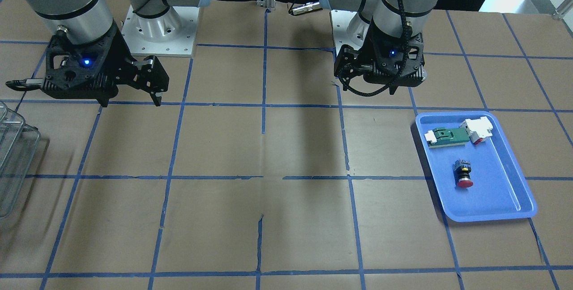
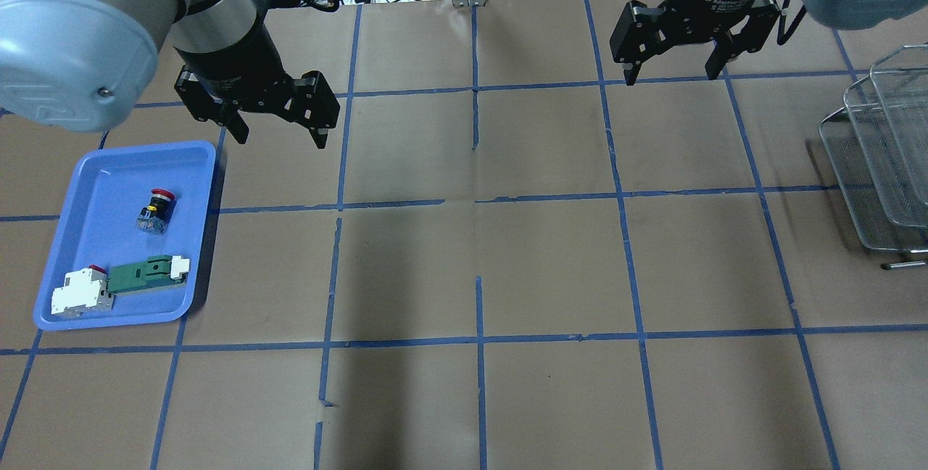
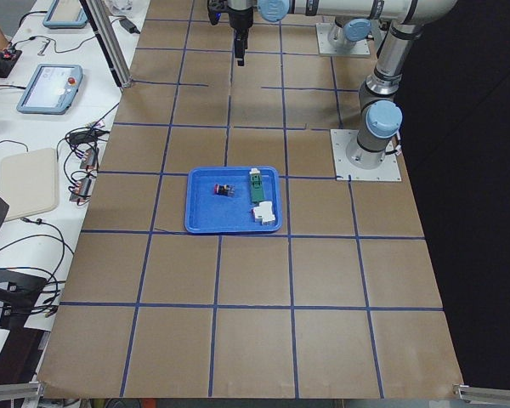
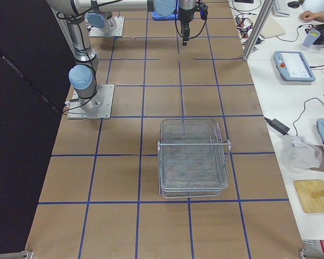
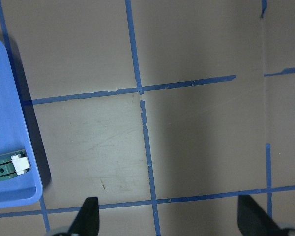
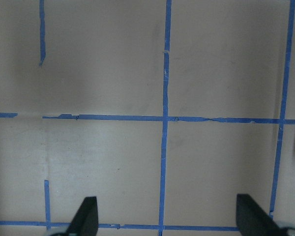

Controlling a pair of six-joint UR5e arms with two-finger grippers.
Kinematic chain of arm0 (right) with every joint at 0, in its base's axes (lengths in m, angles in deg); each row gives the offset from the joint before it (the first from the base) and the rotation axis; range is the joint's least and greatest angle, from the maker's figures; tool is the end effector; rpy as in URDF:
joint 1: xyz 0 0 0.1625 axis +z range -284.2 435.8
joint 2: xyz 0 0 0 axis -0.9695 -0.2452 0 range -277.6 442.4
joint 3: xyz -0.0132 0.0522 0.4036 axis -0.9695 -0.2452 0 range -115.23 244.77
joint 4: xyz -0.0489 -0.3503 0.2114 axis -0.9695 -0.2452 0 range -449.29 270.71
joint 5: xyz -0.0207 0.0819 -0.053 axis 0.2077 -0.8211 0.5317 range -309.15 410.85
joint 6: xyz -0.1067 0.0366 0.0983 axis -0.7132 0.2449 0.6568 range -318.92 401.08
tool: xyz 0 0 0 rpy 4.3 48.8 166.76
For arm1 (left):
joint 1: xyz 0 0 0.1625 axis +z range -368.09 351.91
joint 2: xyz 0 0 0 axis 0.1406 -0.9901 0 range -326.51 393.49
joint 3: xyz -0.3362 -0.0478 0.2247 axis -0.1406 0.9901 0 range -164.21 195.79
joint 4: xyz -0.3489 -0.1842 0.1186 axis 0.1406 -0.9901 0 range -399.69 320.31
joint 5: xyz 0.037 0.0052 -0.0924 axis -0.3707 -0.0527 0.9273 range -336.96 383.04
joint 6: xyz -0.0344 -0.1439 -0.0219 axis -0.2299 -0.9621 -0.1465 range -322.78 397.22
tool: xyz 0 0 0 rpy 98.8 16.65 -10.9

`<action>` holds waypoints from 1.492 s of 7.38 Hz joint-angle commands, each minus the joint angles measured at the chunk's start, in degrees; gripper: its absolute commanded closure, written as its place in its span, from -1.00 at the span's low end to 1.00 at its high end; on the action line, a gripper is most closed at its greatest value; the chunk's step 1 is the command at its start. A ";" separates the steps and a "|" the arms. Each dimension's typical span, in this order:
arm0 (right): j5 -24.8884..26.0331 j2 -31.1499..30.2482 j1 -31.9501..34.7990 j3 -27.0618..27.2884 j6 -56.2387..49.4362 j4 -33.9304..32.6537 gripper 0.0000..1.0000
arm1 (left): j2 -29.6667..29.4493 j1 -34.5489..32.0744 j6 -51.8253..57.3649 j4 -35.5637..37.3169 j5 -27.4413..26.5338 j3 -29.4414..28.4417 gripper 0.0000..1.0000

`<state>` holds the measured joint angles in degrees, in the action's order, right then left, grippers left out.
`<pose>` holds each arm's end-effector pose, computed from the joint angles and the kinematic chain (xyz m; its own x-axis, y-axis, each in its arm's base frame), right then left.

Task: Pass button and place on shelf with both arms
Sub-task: 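Move the left gripper down toward the red button in the blue tray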

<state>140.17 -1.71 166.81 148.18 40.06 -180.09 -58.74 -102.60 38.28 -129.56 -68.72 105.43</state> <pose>0.1444 -0.5328 0.4253 -0.9993 -0.0356 -0.0114 -0.0353 0.9990 -0.0263 -0.1679 -0.4888 0.4042 -0.9947 0.0980 -0.0301 0.0971 0.9948 0.0310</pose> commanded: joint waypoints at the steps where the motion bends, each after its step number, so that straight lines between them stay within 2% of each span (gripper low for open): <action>1: -0.38 -0.10 0.13 -0.78 -0.04 0.01 -1.00 | 0.04 0.29 0.00 0.05 0.09 0.10 -1.00; 3: 0.49 -0.10 0.14 -0.44 -0.04 0.10 -1.00 | -0.05 1.52 0.53 0.14 0.27 0.71 -1.00; 6: -0.64 -1.24 0.14 -0.52 -0.22 0.10 -1.00 | -2.59 13.34 1.14 4.24 0.36 1.93 -1.00; 8: -0.38 -1.24 0.22 -0.44 -0.22 0.19 -1.00 | -5.74 19.43 8.84 14.14 0.88 4.31 -1.00; 9: 0.23 -1.15 0.22 -0.26 -0.30 0.19 -1.00 | -7.77 22.41 13.58 15.42 1.15 4.14 -1.00; 11: -0.38 -1.24 0.22 -0.17 -3.02 -1.47 -1.00 | -12.51 28.47 30.66 20.85 1.58 5.10 -1.00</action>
<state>140.07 -2.85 167.01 147.91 38.56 -180.41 -68.30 -78.14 58.38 -112.39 -67.52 109.98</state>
